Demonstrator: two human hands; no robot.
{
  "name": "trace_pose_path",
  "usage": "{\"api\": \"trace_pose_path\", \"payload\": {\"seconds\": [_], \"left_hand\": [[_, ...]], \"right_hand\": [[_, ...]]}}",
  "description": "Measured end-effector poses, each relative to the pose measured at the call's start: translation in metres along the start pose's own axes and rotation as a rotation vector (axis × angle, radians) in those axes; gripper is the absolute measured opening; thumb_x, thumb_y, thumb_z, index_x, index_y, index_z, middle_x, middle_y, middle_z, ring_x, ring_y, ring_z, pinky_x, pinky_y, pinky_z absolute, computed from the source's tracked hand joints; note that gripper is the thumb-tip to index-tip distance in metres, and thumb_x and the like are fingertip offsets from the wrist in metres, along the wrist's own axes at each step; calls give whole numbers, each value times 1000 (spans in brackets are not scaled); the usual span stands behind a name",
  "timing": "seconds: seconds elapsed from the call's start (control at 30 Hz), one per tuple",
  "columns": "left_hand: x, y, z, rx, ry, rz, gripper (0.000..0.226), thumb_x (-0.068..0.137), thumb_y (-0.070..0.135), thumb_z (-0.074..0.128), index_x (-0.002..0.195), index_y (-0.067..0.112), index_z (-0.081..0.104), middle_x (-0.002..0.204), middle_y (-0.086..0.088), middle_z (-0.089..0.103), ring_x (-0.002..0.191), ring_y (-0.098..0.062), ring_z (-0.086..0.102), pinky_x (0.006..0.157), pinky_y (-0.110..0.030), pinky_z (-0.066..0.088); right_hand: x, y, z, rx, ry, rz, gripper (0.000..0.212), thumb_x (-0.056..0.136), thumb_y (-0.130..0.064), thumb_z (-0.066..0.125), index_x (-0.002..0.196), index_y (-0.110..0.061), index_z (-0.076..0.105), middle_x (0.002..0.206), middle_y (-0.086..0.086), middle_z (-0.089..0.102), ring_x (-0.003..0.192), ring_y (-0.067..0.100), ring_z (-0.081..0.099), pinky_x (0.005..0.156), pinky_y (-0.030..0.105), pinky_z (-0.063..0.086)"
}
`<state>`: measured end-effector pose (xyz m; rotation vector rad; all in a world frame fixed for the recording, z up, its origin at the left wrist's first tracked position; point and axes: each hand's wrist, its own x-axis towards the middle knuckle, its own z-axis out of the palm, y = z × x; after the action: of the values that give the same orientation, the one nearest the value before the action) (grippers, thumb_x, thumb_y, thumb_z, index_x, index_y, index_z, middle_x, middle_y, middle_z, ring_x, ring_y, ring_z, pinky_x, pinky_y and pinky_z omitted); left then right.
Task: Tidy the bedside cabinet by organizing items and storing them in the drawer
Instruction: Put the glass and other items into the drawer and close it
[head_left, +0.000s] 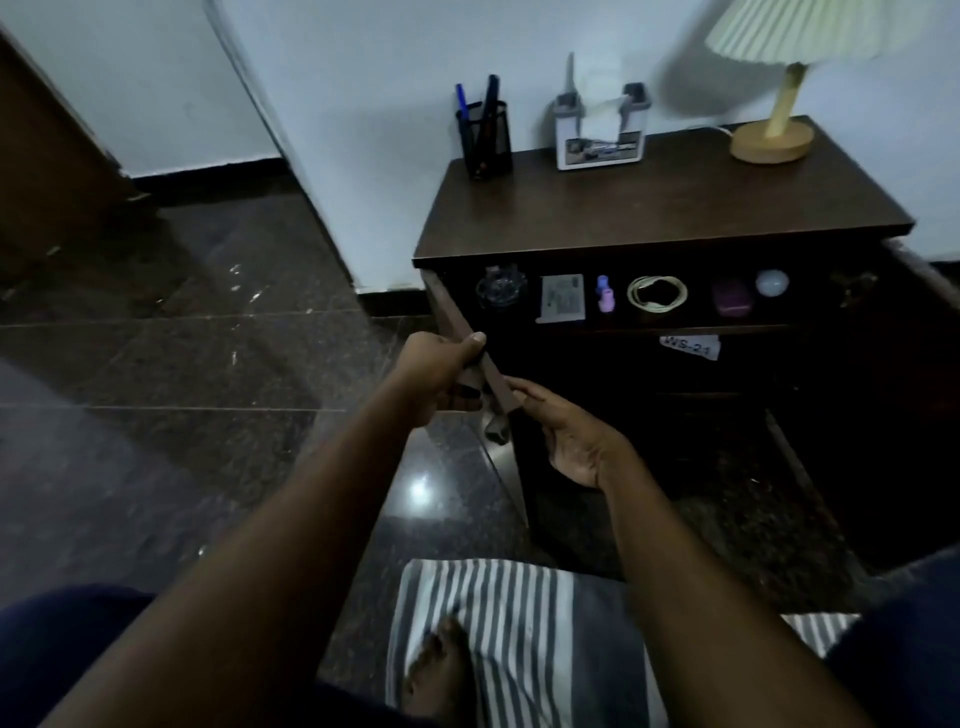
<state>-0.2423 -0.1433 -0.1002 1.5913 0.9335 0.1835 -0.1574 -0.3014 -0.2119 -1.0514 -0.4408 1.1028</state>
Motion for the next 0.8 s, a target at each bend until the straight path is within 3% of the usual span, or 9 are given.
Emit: {"api": "trace_pose_path", "payload": {"seconds": [0.13,0.2,0.23,0.27,0.33,0.4,0.5,0.67,0.8], "left_hand": [[13,0,57,103,186,143,42,97,45,66,86,5,73,86,-14,76,80,-34,75,72,-48,64],[16,-5,79,197,197,223,40,98,50,58,97,13,73,93,-4,75,95,-28,73,72,-33,58],[18,-9,88,285,203,277,42,100,49,54,114,13,71,110,-5,75,109,-29,70,80,-29,55],[20,-13,96,415,209,348,52,102,48,51,137,11,60,136,-12,66,127,-32,61,93,-30,50],[25,-21,102,703,232,583,72,104,44,46,162,7,24,170,-17,21,156,-36,23,122,-39,26],[35,-22,100,1019,262,878,77,103,47,41,166,13,10,174,-11,-2,160,-33,-3,128,-47,3],[57,-13,94,1424,251,1158,82,100,55,45,166,16,14,174,-10,0,160,-33,-2,127,-58,7],[85,0,105,1553,268,1149,104,89,55,60,166,12,4,174,-10,-7,160,-35,-7,124,-65,7],[98,-1,115,1569,323,1088,107,87,56,61,166,16,0,173,-9,-13,159,-38,-11,122,-68,6]], "right_hand": [[-20,-7,-49,167,117,-86,48,95,-31,66,141,-20,63,141,7,66,128,28,63,99,37,52],[-23,-15,-65,147,159,-122,39,92,-26,68,132,-25,71,135,2,70,122,22,67,88,27,56],[-21,-18,-70,98,188,-151,37,92,-22,69,129,-26,72,133,1,71,121,20,68,85,24,57],[-17,-22,-73,35,226,-185,36,93,-19,70,128,-24,72,130,3,73,119,20,69,85,24,58],[-4,-27,-72,-60,336,-248,30,96,-15,69,126,-16,73,122,8,76,112,24,73,87,33,57],[10,-27,-74,-64,443,-304,24,98,-15,68,121,-12,75,114,10,78,103,26,75,85,38,57],[26,-30,-82,-64,519,-349,23,101,-18,66,122,-16,74,111,4,79,102,22,76,82,34,60],[51,-45,-107,-103,522,-382,27,103,-17,62,128,-9,70,119,11,76,113,31,71,96,46,56],[68,-57,-124,-123,484,-383,30,104,-17,60,132,-7,67,124,13,74,117,34,70,99,46,56]]}}
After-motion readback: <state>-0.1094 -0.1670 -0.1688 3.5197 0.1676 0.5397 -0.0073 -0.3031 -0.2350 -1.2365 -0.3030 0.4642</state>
